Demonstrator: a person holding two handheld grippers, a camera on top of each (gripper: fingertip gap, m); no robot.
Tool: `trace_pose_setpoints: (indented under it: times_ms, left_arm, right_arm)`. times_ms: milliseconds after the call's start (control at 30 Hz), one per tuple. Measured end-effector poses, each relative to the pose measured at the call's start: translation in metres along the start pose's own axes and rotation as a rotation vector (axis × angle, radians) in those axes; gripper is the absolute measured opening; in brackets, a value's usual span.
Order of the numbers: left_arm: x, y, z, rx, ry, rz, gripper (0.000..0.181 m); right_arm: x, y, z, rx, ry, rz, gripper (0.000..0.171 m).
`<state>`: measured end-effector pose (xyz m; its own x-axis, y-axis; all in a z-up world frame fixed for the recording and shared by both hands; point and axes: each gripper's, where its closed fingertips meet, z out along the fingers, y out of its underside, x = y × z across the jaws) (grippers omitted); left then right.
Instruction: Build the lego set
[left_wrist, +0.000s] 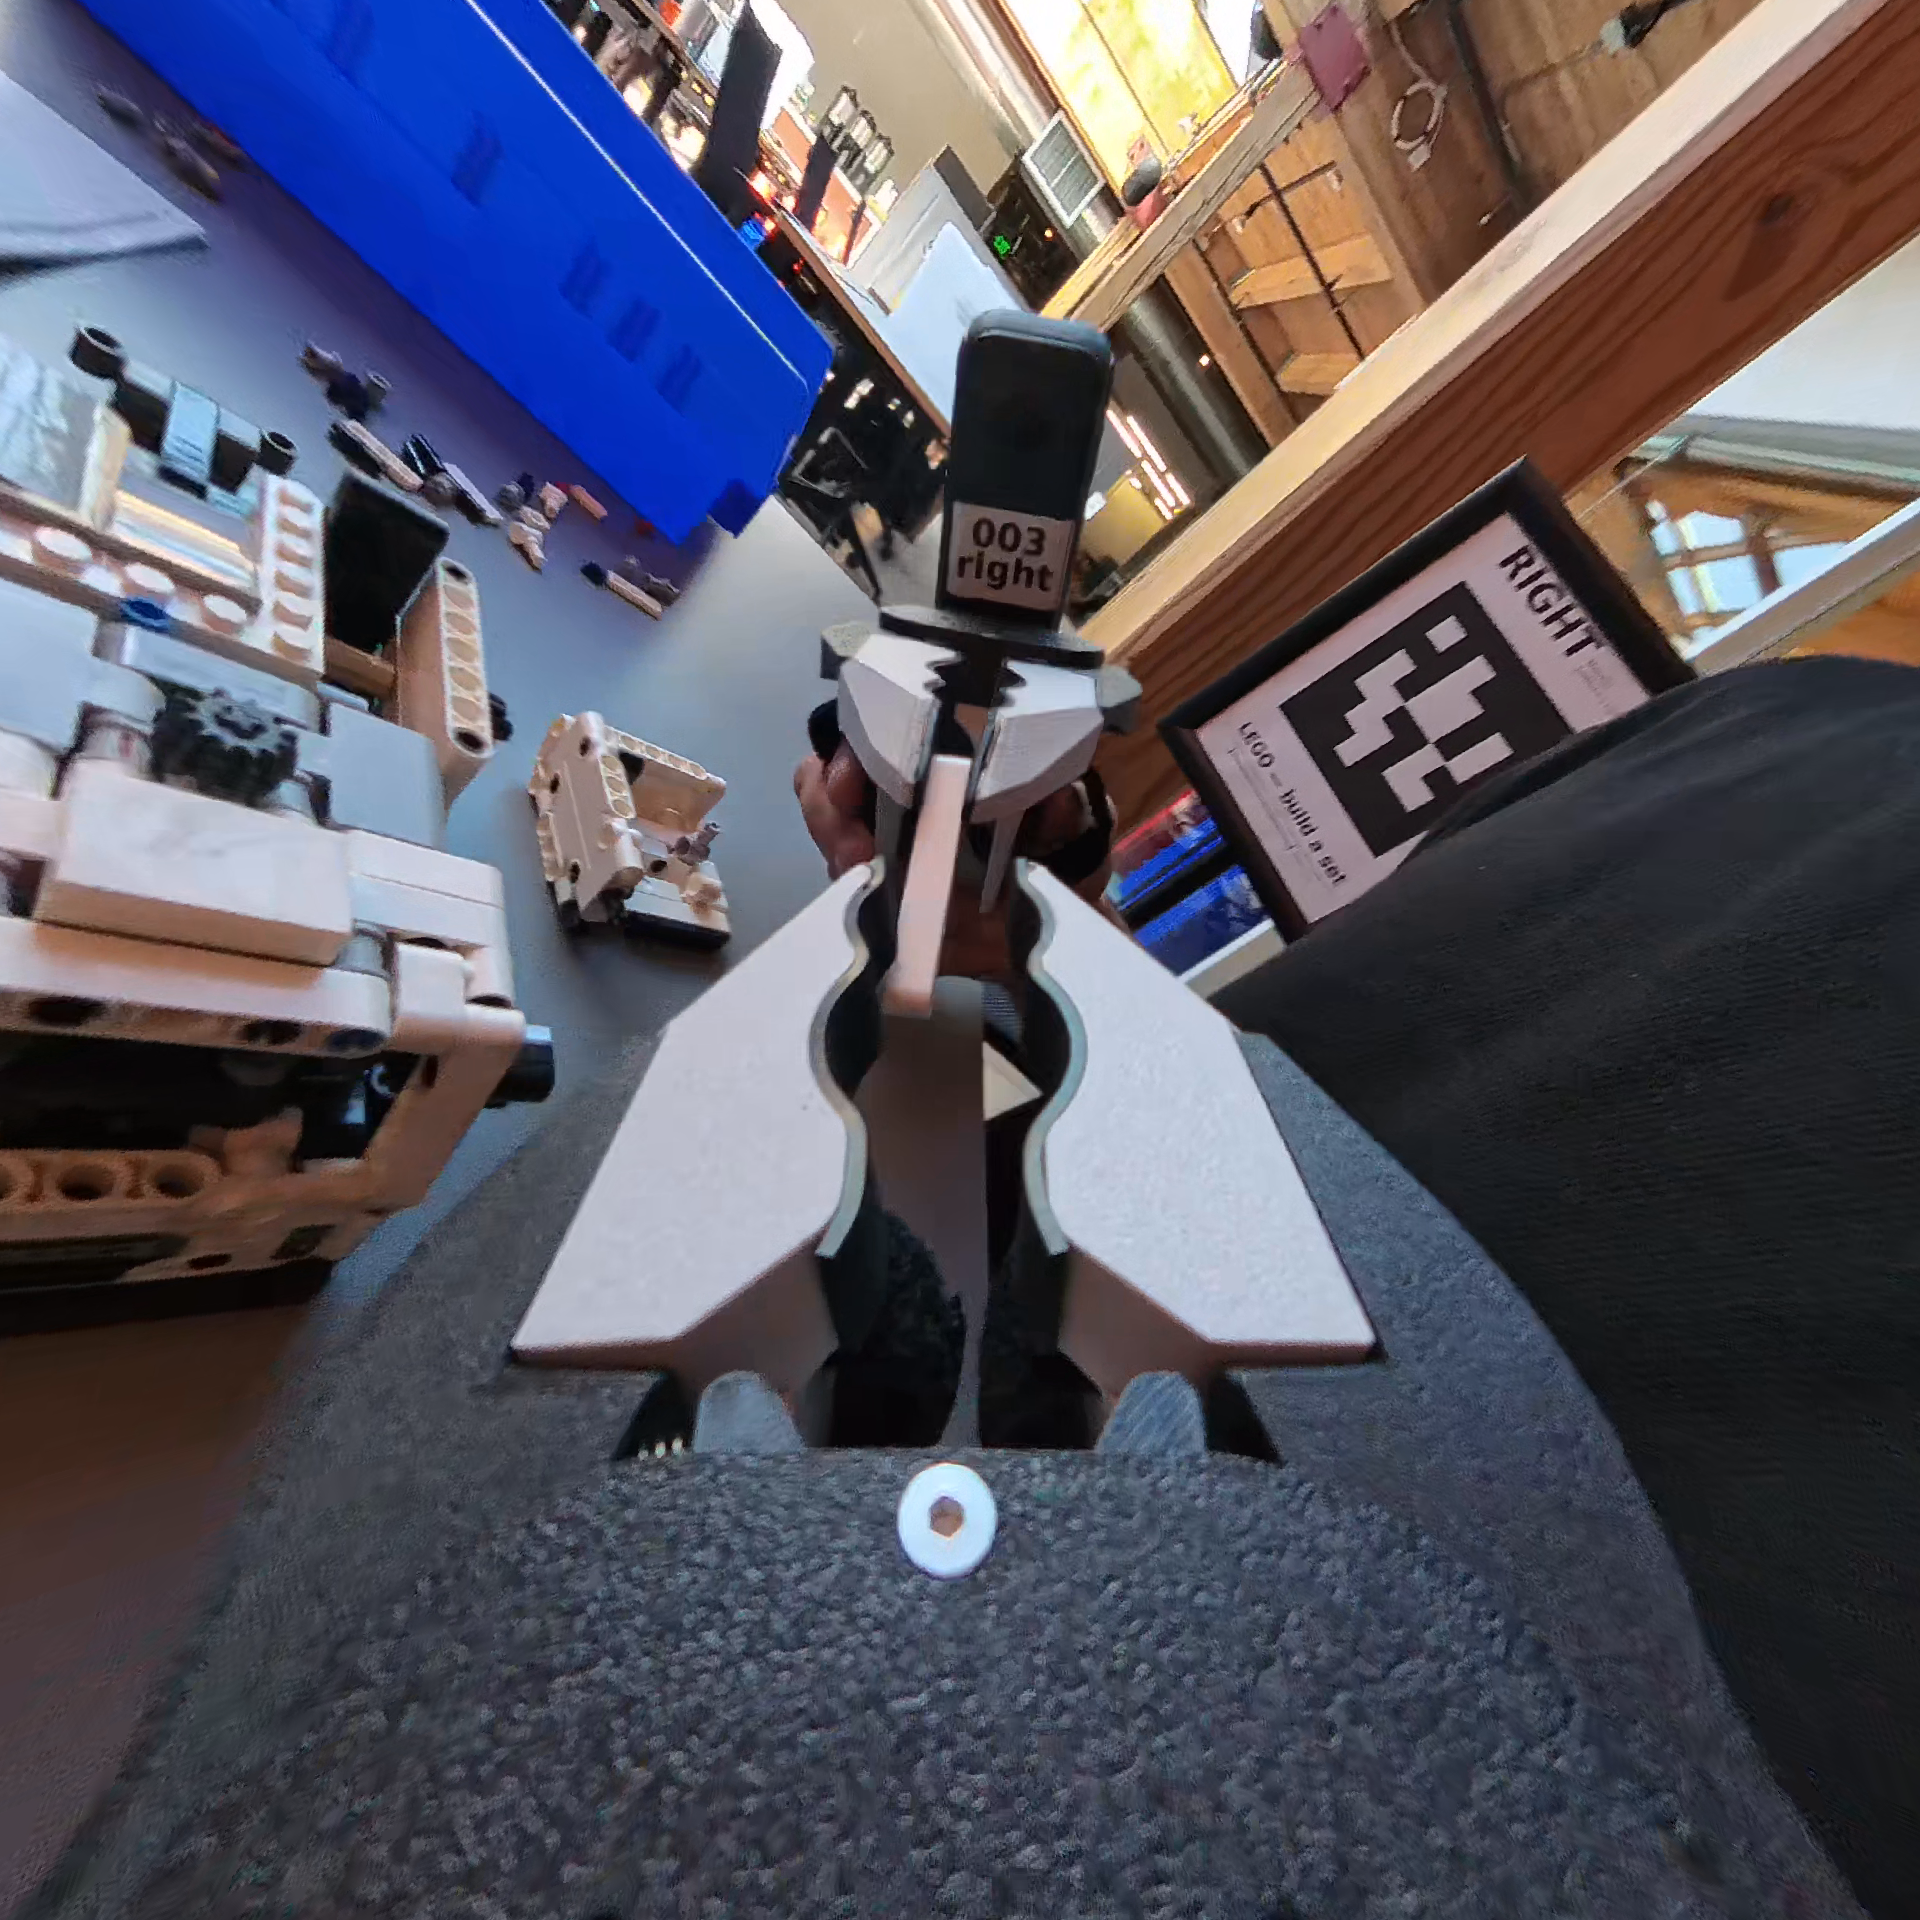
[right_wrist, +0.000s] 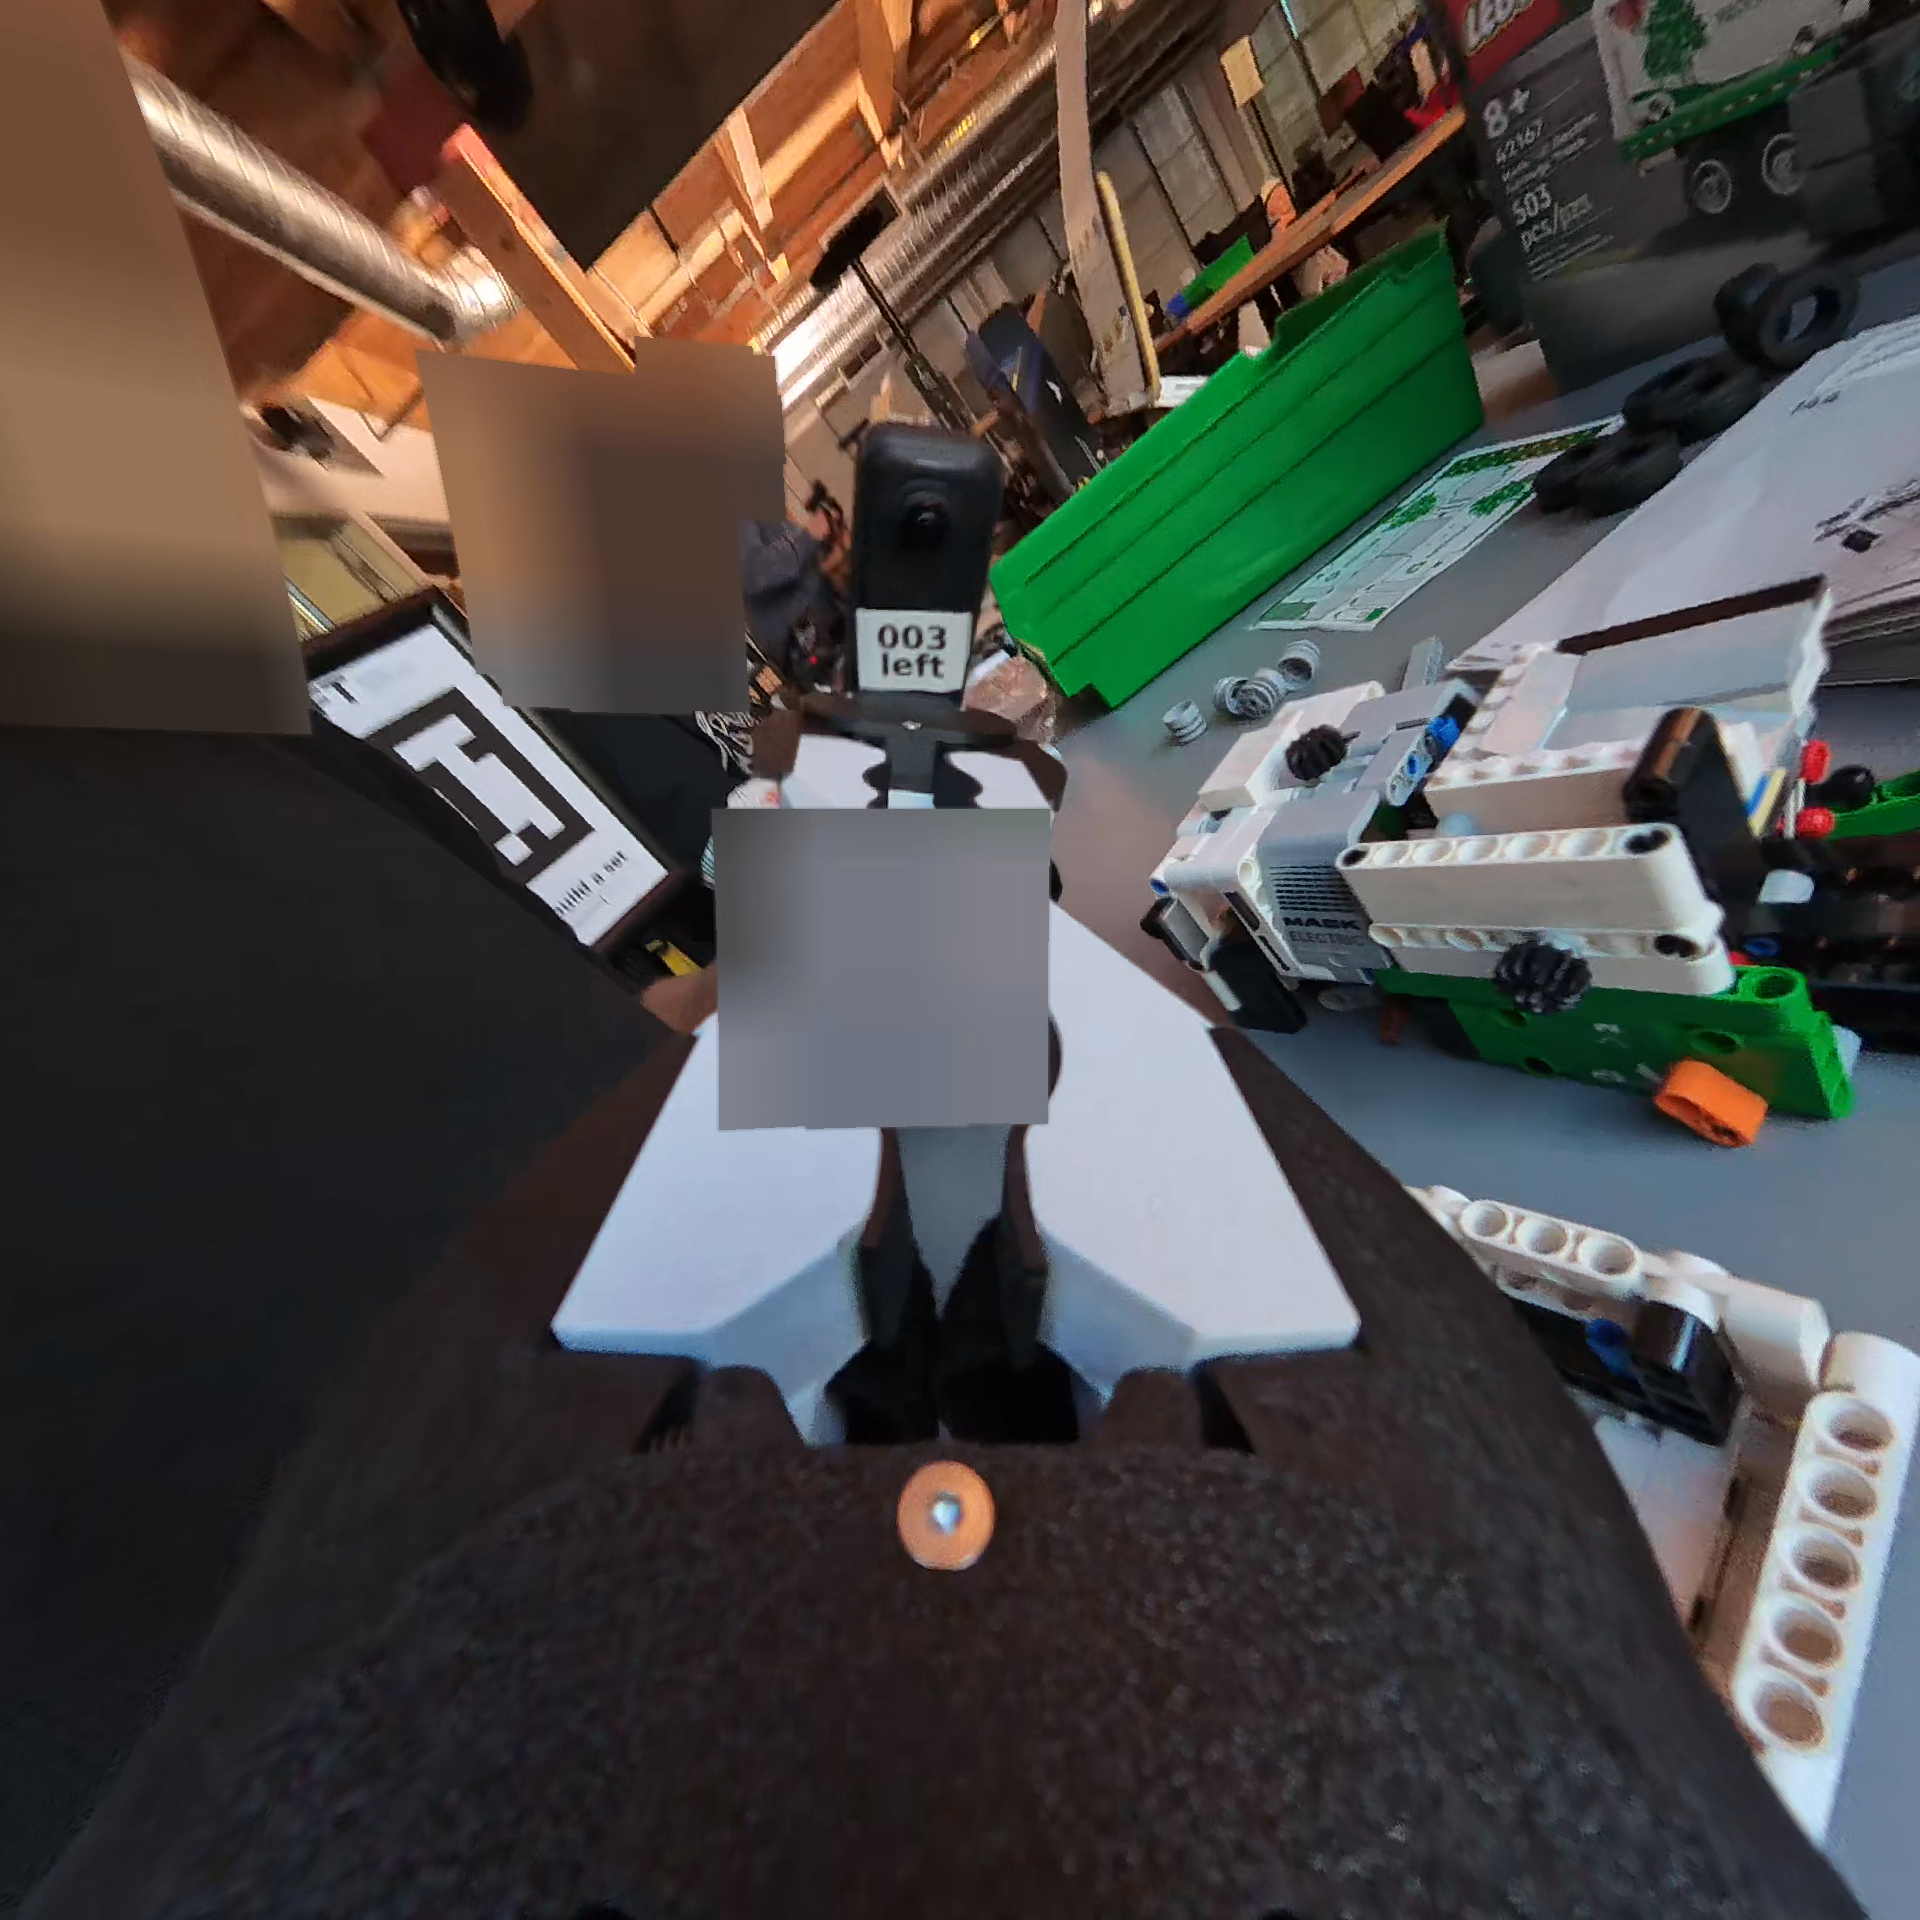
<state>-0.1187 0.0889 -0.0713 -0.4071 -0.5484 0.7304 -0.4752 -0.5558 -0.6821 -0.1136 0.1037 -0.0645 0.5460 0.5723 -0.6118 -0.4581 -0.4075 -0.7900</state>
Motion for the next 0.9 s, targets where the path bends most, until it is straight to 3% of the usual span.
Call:
trace_pose_setpoints:
  times_ms: [133,733,900]
  left_arm:
    - [-0.005,0.0,-0.001,0.003,-0.001,-0.012,0.008]
    - [0.005,0.02,0.002,-0.227,-0.013,0.141,0.007]
    - [0.005,0.015,0.004,-0.193,0.017,0.112,0.007]
  right_arm:
    - [0.001,0.002,0.003,-0.015,0.005,0.02,0.007]
    - [-0.013,0.009,0.008,-0.095,-0.062,0.039,0.006]
    - [-0.011,0.003,0.007,-0.059,-0.059,0.079,0.007]
